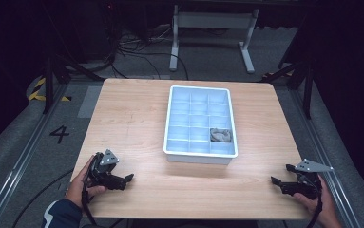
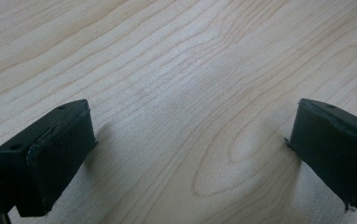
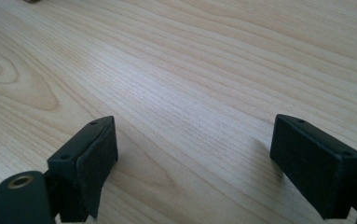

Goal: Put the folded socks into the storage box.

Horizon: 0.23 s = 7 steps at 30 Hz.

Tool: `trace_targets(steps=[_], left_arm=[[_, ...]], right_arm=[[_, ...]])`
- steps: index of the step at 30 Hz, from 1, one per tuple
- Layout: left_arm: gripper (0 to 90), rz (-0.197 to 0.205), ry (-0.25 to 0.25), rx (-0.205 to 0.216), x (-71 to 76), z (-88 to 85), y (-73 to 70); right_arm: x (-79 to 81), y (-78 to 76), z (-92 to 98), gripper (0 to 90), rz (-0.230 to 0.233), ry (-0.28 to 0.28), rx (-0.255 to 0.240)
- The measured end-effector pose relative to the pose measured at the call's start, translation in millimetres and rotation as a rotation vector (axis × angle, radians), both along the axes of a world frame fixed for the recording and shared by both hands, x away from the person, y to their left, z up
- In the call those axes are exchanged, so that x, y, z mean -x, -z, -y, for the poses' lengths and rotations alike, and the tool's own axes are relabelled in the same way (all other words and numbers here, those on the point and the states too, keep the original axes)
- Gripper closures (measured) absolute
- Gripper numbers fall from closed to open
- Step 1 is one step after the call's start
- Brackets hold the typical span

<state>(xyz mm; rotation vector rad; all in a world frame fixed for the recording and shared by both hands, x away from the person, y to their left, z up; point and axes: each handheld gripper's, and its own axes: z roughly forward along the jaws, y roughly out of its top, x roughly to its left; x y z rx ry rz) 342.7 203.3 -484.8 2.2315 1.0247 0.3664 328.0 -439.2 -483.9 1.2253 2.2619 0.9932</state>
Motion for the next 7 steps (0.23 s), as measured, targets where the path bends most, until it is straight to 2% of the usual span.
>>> trace_targets(steps=[7], left_arm=[[0.1, 0.000, 0.001, -0.001, 0.0, 0.0, 0.0]], right_arm=[[-0.3, 0.0, 0.0, 15.5, 0.002, 0.002, 0.001]])
